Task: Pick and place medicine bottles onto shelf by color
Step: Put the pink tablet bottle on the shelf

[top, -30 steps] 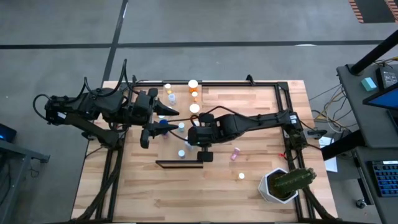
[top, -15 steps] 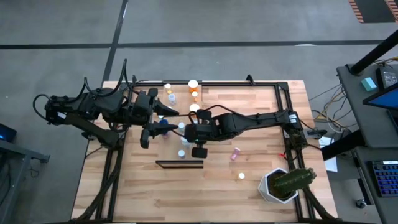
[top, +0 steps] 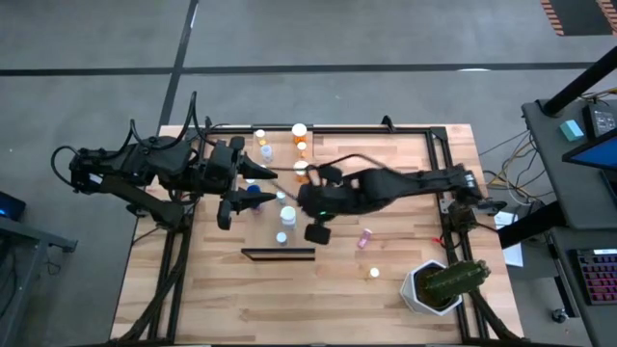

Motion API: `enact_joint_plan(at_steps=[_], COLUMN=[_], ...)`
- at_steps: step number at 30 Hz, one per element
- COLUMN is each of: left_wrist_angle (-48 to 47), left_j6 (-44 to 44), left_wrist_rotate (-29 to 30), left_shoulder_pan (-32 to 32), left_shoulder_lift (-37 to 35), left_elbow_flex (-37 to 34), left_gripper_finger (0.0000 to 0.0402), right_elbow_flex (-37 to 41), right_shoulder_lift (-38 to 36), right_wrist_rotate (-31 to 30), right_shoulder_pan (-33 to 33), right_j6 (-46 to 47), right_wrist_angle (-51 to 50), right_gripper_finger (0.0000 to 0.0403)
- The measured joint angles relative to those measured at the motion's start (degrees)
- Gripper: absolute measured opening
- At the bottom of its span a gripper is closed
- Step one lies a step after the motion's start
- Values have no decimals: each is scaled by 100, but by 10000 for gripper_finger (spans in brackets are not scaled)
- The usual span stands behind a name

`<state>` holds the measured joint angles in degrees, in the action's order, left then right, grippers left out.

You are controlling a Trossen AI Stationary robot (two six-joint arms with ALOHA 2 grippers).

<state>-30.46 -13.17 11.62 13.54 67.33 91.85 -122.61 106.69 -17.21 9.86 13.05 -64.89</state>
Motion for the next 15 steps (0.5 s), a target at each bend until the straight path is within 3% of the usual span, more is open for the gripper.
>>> enact_joint_plan(at_steps=[7,15], left_wrist_angle=[-4,10], left_j6=[-359,-1221], left_wrist_rotate=[-2,3], left_shoulder_pan=[9,15], left_shoulder_lift=[1,126], left_elbow_flex=[-20,-28], left_gripper_finger=[203,203], right_elbow_flex=[452,2197], right_shoulder_lift=[-790,-2065], right_wrist_rotate=[-237,-240], right_shoulder_pan=[313,642], right_j6=[131,-1], right_wrist_angle=[102,1462], right_gripper_finger=[12,12])
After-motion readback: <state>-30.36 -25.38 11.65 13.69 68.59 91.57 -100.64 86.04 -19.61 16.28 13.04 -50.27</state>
